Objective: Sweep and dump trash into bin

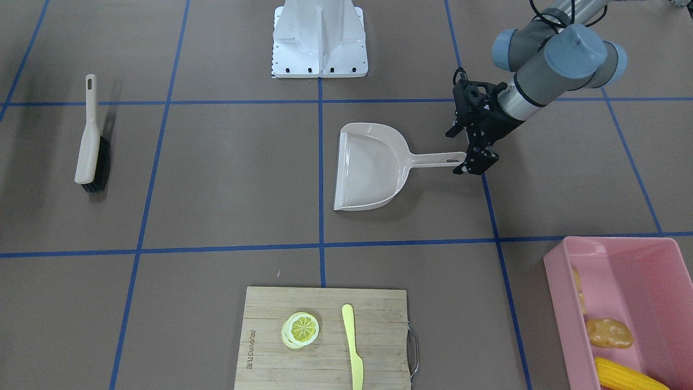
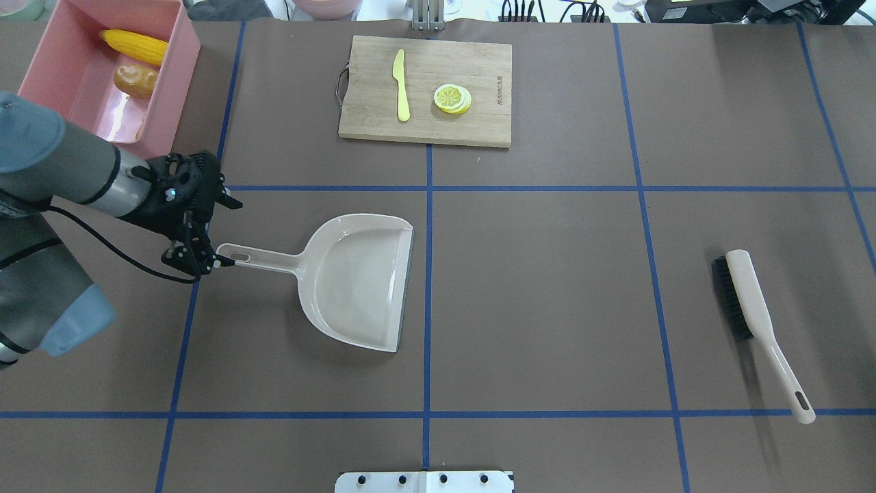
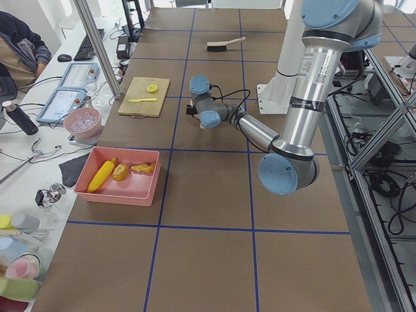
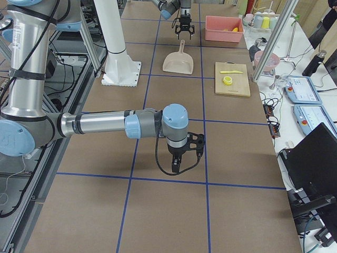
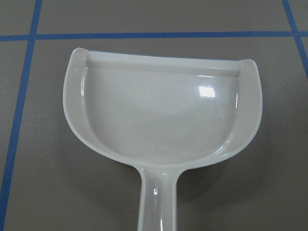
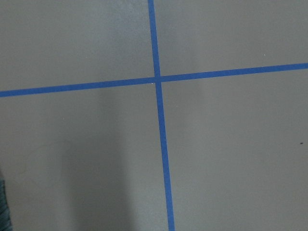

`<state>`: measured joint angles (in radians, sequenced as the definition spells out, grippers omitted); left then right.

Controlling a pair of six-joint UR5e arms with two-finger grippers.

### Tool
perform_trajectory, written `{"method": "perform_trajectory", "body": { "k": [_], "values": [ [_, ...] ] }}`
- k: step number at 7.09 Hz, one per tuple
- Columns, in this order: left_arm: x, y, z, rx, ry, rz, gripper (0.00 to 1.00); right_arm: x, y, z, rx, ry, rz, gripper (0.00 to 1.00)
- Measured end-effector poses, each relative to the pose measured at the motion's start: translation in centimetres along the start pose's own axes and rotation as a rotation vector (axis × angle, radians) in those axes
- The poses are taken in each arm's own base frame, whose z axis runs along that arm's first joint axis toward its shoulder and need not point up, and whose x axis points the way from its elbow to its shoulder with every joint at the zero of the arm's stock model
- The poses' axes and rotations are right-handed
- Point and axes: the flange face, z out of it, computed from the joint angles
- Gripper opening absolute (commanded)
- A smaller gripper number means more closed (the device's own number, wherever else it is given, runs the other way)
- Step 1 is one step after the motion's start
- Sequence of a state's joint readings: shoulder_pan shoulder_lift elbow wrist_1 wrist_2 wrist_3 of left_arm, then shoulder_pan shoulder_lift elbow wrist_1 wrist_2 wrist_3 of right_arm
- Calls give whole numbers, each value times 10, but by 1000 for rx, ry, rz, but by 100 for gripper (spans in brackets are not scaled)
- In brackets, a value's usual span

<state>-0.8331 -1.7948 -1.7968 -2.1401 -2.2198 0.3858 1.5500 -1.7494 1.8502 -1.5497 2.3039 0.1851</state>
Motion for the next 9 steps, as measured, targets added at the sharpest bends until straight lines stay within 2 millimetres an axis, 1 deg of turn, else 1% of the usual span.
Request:
{"method": "perform_trajectory", "body": {
  "k": [1,2,3,4,5,6,7,8,9],
  "values": [
    [-18,28,-26,-42,-82,-47,99,3,-1,4,-7,2,-26,100],
    [-29,63,-55,-96,-158,-125,99,3,-2,4,-7,1,-40,100],
    [-29,110,-85,-167,-204,-273,99,2,-3,3,-4,1,-47,100],
    [-20,161,-117,-238,-242,-500,99,1,-4,1,0,0,-50,100],
    [-7,210,-144,-294,-284,-743,99,1,-4,1,-1,0,-50,100],
    [10,254,-164,-334,-317,-923,99,3,-3,3,-5,-2,-47,100],
    [24,286,-176,-363,-337,-1024,99,5,-3,7,-13,-4,-41,100],
    [29,307,-180,-380,-348,-1076,99,7,-1,9,-18,-6,-37,100],
    [30,324,-180,-386,-340,-1122,99,8,0,9,-20,-8,-37,100]
  ]
}}
